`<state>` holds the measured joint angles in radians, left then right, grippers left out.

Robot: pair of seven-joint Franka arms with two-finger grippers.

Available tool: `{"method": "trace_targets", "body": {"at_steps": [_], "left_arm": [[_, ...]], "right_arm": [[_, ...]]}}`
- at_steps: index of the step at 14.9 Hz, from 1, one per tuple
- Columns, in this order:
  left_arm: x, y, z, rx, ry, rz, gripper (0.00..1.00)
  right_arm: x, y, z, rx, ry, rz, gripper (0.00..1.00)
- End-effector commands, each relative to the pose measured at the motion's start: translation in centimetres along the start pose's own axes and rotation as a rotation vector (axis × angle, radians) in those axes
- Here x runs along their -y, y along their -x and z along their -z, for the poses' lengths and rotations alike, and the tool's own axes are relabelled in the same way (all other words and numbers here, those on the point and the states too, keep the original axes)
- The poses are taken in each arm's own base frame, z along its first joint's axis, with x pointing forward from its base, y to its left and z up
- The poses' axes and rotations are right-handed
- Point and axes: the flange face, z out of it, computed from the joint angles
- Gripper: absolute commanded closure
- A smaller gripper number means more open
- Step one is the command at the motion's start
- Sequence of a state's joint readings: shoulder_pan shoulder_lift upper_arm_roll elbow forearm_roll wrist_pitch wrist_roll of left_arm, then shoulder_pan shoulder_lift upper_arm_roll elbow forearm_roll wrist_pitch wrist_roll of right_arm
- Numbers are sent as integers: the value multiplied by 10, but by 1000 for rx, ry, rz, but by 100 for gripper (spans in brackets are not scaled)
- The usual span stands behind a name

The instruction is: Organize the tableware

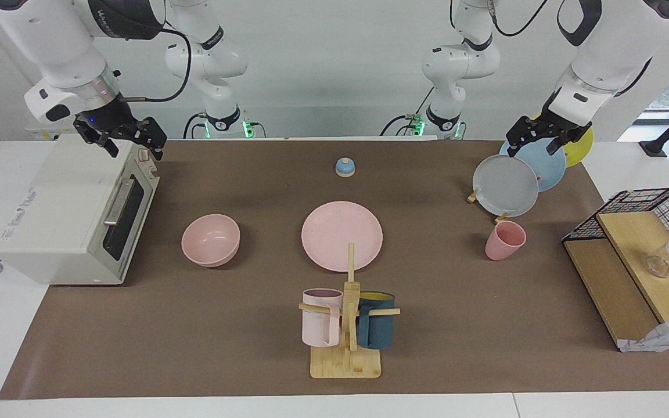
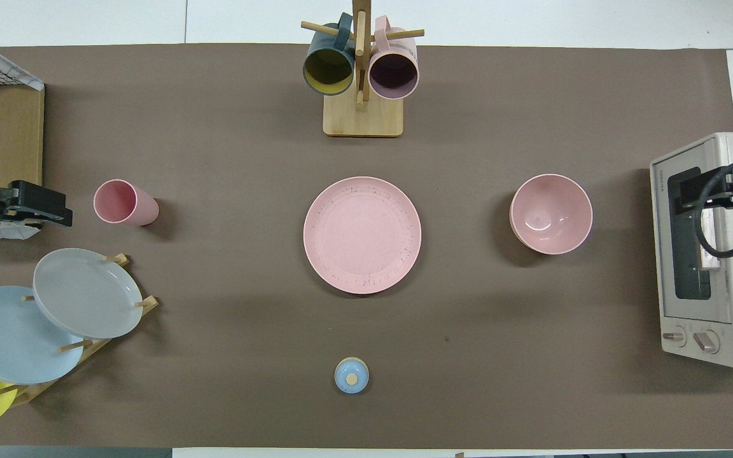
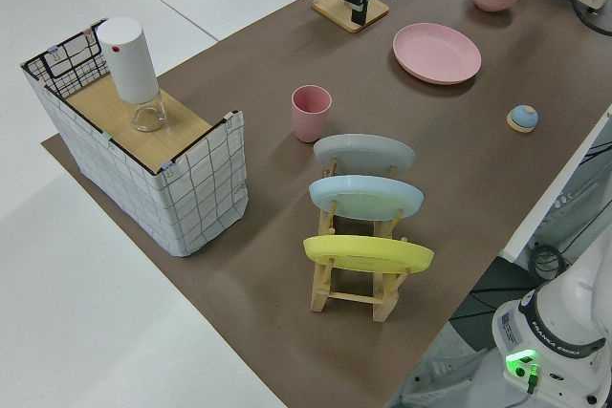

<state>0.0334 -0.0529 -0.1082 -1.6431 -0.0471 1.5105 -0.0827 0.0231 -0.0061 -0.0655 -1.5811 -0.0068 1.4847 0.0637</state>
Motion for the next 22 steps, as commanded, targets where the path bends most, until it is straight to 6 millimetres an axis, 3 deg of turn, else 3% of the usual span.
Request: {"method": "trace_targets", "body": {"at_steps": [1, 6, 8, 9, 10, 13, 15, 19, 22], "left_arm": [[2, 1, 2, -8, -22, 9, 0], [2, 1, 2, -8, -22, 9, 0], [2, 1, 2, -8, -22, 9, 0], [2, 1, 2, -8, -22, 9, 0], [2, 1, 2, -8, -22, 9, 0], [2, 1, 2, -8, -22, 9, 0], [2, 1, 2, -8, -22, 9, 0], [2, 1, 2, -8, -22, 9, 0], [0, 1, 2, -8, -22, 6, 0]], "right_arm": [[0, 3, 4, -2, -24, 24, 0], [-1, 5, 1, 9, -26, 27, 0], [18, 1, -4, -30, -72, 123, 0], [41, 3, -8, -67, -108, 150, 0], [64, 1, -21, -79, -109, 139, 0], [145, -30, -78, -92, -95, 156, 0], [177, -55, -129, -119, -92, 162, 0], [171, -44, -215, -142, -88, 140, 0], [171, -43, -247, -101, -73, 139, 0]]}}
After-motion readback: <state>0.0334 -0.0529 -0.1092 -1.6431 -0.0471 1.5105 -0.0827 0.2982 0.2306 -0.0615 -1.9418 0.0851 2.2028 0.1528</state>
